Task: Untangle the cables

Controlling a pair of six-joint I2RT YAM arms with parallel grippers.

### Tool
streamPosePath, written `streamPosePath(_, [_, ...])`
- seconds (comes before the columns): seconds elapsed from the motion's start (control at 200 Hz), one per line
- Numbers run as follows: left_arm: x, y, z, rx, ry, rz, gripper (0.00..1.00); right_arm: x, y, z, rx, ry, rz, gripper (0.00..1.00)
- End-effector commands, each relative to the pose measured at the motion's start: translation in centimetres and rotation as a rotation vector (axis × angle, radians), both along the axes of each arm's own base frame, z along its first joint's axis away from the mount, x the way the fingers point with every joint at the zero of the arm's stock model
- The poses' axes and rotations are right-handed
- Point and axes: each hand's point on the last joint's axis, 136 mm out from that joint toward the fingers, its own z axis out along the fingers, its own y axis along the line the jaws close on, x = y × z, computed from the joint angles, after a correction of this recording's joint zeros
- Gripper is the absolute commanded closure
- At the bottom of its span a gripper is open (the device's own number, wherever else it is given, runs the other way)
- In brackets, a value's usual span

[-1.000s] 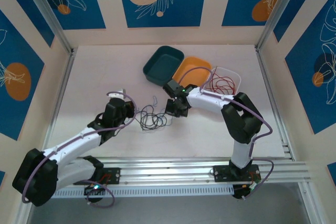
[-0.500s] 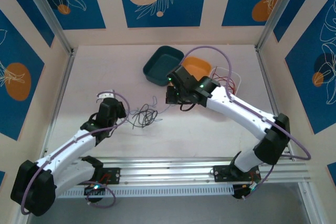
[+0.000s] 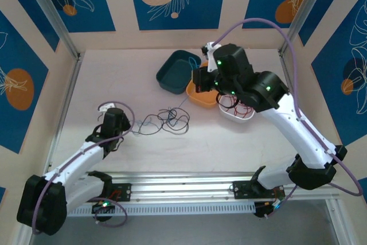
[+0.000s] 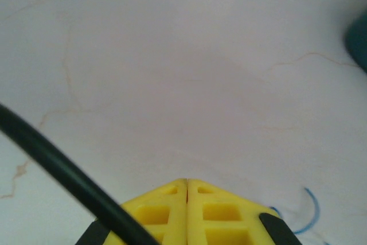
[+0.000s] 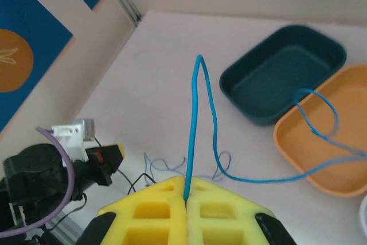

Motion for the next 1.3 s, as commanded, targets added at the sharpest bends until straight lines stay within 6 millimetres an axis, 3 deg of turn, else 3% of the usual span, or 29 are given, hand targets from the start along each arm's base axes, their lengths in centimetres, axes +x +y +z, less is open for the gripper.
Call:
streamPosePath(0.0, [-0.8,1.2,-2.0,-0.056,0.058,0.067,1.0,-0.5,-1.2,3.5,-0.007,-0.098,0.033,1.0])
streamPosePath(0.24, [-0.8,2.6,-3.2,-0.07,0.091,0.12,1.0,0.2,-3.9,7.1,0.028,-0.147,-0.006,1.0])
streamPosePath(0.43, [0.1,1.7,-2.1,-0.101,0.041,0.074,1.0,2.3,-4.0,6.7,0.031,-0.101,0.004,1.0])
streamPosePath(0.64, [0.5,0.7,-0.3,-0.125,-0.005,0.009,1.0,6.6,-4.1,3.5,0.019,0.005,-0.034,1.0])
streamPosePath(0.95, [0.7,-0.6,2.0,-0.174,-0.056,-0.057,1.0,13.1,-5.6,-3.5,-0.063,0.154,-0.144,1.0])
streamPosePath(1.295, [0.8,-1.4,2.7,-0.196,-0.064,-0.099,1.0,17.1,-7.5,-10.5,-0.112,0.297,-0.225,1.0])
